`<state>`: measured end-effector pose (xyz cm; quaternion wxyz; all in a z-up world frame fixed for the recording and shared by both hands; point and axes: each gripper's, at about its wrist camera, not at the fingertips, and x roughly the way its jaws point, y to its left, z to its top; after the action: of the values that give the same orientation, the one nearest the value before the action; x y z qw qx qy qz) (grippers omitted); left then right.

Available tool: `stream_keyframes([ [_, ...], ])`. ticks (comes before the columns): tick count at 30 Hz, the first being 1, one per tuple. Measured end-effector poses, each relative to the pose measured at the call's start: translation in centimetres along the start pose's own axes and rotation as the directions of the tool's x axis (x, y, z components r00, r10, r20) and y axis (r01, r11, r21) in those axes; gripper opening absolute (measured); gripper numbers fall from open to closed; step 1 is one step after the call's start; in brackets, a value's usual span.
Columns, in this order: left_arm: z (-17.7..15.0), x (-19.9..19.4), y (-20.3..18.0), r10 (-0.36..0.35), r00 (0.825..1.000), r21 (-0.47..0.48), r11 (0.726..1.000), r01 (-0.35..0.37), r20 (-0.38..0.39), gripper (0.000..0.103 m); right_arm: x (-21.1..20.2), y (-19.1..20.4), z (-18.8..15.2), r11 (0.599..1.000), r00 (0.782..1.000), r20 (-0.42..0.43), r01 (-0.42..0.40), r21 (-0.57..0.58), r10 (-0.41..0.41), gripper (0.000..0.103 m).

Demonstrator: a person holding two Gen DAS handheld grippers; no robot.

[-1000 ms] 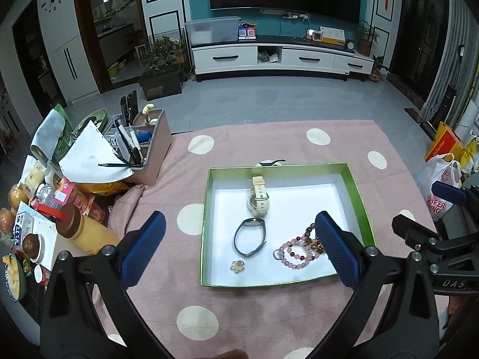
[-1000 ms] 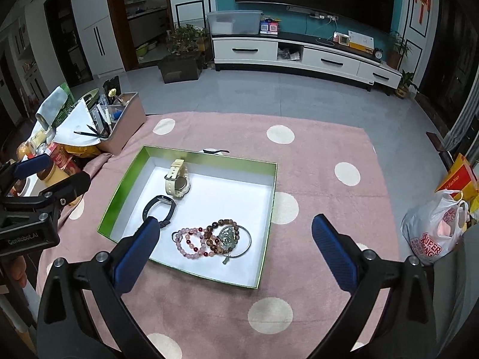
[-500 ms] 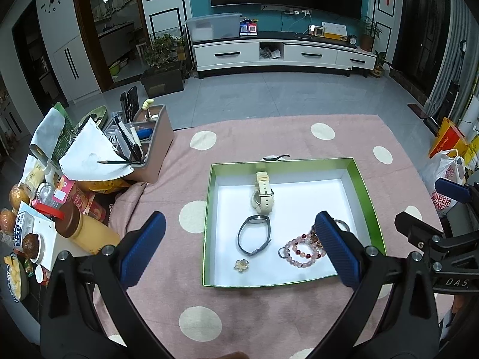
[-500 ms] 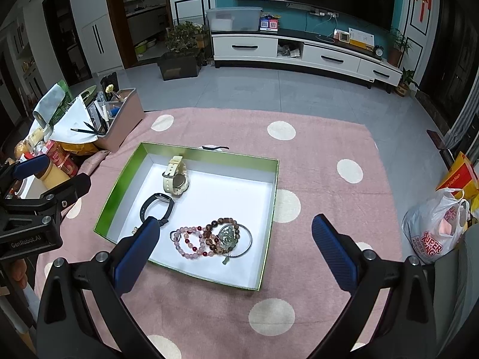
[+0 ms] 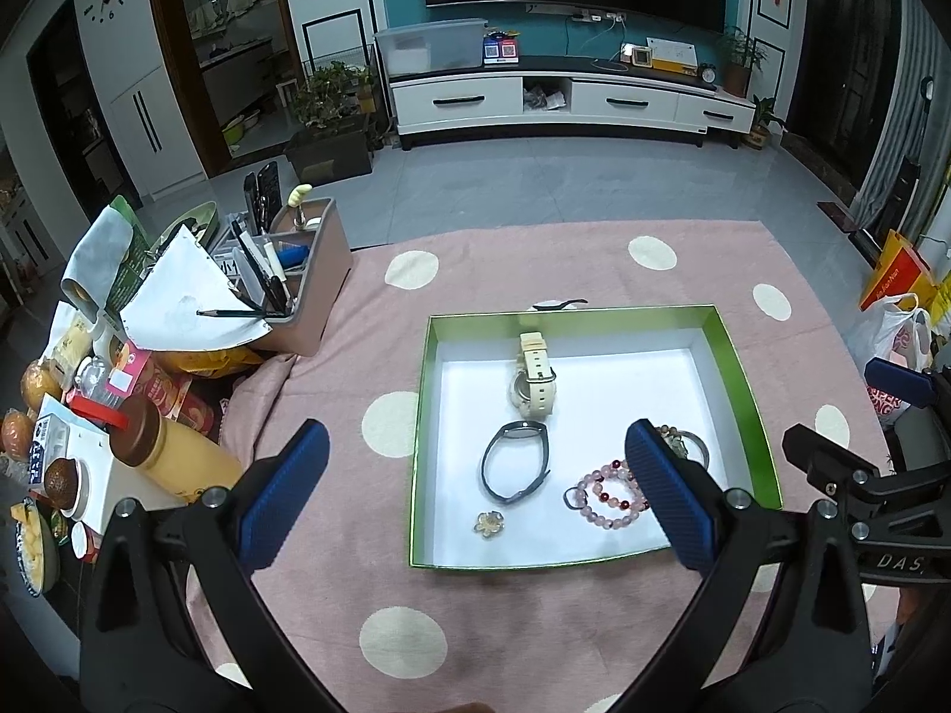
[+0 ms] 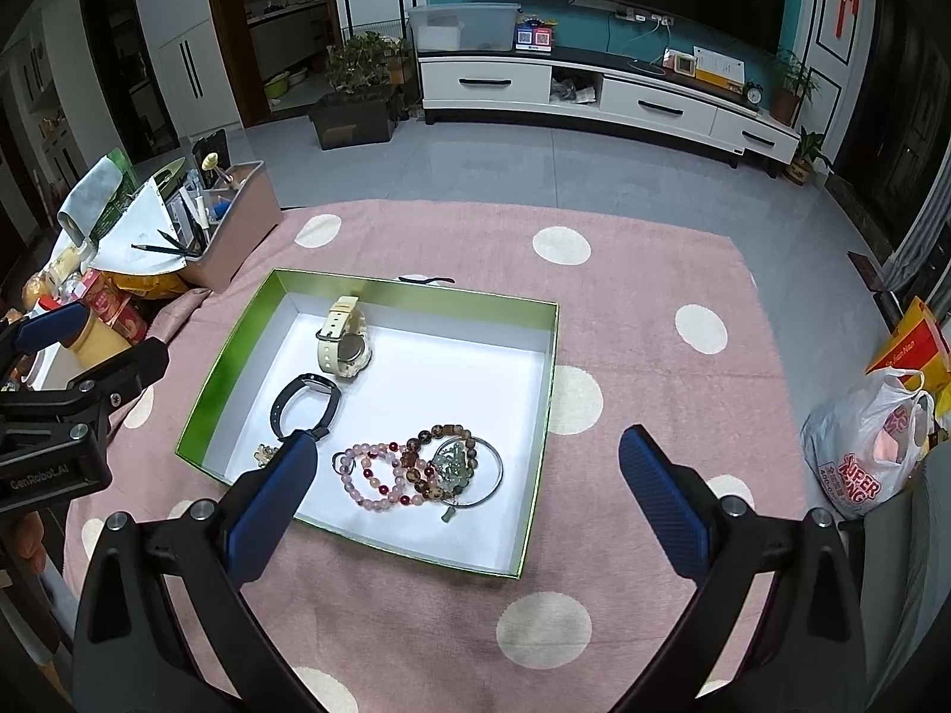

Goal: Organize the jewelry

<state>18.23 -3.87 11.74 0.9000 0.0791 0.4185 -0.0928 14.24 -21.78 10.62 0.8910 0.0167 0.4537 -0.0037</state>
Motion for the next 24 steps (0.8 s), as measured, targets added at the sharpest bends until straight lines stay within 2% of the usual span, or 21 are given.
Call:
stream_keyframes([
  [24, -0.04, 0.35, 0.08, 0.026, 1.000, 0.005, 1.000, -0.026, -0.004, 0.101, 0.80, 0.36, -0.30, 1.000, 1.000, -0.009, 0.000, -0.003, 0.000, 0.102],
])
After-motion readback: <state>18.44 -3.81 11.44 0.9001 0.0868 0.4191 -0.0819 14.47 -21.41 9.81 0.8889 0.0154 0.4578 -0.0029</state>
